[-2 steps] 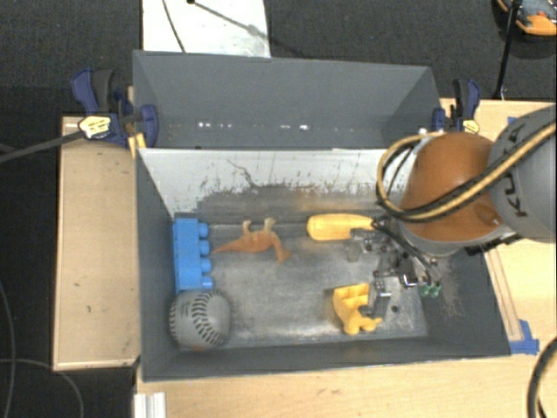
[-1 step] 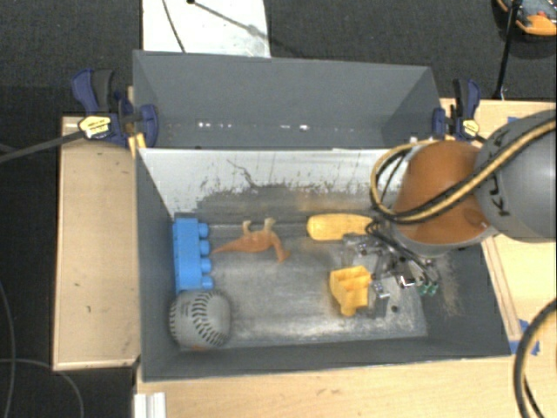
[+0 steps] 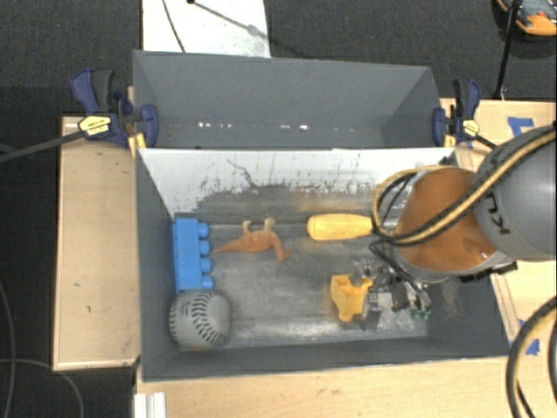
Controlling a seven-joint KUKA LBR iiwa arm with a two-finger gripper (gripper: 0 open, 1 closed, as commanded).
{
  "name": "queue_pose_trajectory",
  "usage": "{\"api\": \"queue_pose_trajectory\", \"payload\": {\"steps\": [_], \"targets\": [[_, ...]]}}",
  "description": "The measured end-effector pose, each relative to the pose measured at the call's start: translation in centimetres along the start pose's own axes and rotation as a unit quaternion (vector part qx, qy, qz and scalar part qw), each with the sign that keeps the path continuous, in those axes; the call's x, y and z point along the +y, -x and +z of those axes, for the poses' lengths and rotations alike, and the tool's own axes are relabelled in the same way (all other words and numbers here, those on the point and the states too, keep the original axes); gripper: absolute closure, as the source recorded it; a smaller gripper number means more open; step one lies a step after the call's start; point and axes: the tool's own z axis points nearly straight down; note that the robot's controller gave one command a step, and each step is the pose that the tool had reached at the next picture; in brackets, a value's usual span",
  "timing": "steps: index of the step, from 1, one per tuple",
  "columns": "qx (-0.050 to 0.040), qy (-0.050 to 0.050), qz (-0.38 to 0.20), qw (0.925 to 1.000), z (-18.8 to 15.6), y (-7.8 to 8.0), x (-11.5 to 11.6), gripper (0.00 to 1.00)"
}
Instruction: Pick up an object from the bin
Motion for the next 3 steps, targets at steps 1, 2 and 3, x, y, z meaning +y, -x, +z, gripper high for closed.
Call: {"api": "queue_pose_trajectory", "payload": {"steps": [1, 2, 3], "targets": [[-0.0001, 0.0, 0.0, 1.0, 0.0, 0.01, 0.0, 1.0], [-0.0002, 0.0, 0.0, 1.0, -0.01, 0.02, 0.0, 1.0], [-0.0002, 0.0, -0.001, 1.0, -0.01, 0.02, 0.0, 1.0]]}}
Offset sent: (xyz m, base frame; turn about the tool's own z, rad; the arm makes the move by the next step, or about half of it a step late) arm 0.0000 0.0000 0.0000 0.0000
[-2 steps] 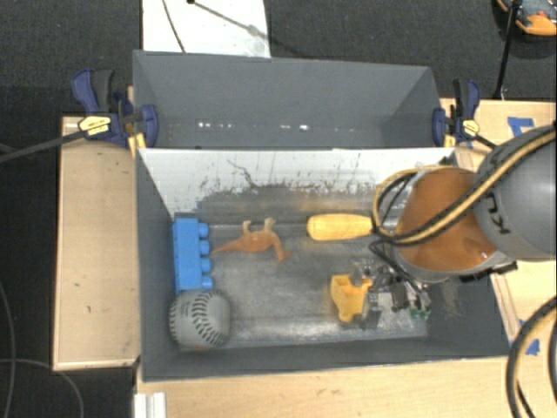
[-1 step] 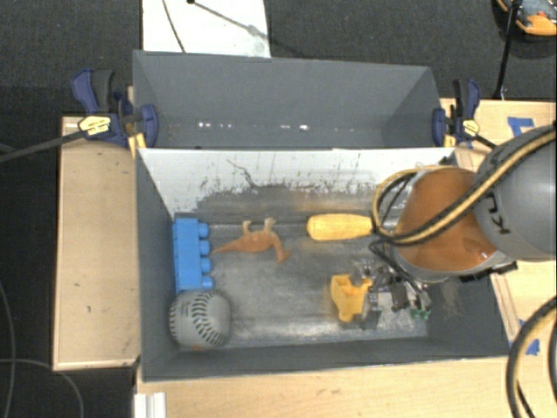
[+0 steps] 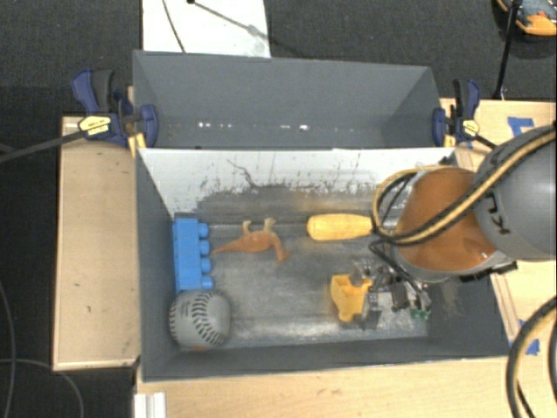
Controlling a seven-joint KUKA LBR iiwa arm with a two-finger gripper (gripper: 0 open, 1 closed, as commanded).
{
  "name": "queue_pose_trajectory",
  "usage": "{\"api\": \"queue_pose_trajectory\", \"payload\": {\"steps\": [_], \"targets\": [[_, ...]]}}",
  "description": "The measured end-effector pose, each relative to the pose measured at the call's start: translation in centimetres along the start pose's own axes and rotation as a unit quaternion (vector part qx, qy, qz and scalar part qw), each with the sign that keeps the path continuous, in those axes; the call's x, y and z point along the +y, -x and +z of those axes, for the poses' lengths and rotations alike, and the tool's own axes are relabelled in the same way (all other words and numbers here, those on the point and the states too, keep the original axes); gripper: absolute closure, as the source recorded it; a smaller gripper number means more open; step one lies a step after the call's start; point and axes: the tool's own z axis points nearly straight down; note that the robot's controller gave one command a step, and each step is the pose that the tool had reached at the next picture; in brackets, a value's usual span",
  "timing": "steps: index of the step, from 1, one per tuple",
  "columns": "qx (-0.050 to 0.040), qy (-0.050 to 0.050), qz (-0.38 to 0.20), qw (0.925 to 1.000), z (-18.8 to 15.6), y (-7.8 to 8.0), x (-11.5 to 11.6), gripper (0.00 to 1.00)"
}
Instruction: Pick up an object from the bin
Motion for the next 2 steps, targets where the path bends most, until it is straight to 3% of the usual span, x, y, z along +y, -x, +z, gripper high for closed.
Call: {"api": "queue_pose_trajectory", "payload": {"steps": [2], "targets": [[0.0, 0.0, 0.0, 1.0, 0.0, 0.0, 0.0, 1.0]]}}
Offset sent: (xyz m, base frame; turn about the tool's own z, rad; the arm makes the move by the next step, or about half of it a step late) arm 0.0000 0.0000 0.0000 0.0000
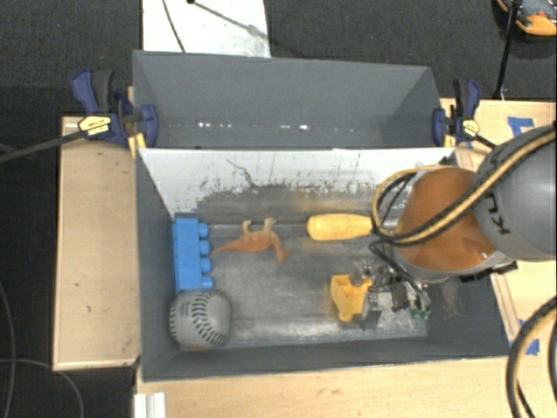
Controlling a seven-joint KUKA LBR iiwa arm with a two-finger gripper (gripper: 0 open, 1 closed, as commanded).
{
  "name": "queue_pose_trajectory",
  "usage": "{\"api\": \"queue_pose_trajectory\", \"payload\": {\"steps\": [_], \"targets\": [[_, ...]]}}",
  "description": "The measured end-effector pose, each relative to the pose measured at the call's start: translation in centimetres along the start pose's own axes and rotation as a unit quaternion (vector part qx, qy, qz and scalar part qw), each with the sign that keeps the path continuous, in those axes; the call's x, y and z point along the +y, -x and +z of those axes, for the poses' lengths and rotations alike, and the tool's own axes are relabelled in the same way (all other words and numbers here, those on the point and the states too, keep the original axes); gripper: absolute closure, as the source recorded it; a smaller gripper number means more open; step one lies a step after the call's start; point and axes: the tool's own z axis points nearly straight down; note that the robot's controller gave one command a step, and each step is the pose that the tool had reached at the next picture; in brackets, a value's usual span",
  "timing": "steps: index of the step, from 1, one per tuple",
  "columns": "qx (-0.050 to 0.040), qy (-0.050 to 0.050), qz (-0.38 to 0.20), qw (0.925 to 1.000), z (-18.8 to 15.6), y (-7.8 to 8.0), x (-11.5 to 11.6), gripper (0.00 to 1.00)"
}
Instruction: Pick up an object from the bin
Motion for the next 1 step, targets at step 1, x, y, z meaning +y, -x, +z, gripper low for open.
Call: {"api": "queue_pose_trajectory", "payload": {"steps": [1], "targets": [[0.0, 0.0, 0.0, 1.0, 0.0, 0.0, 0.0, 1.0]]}}
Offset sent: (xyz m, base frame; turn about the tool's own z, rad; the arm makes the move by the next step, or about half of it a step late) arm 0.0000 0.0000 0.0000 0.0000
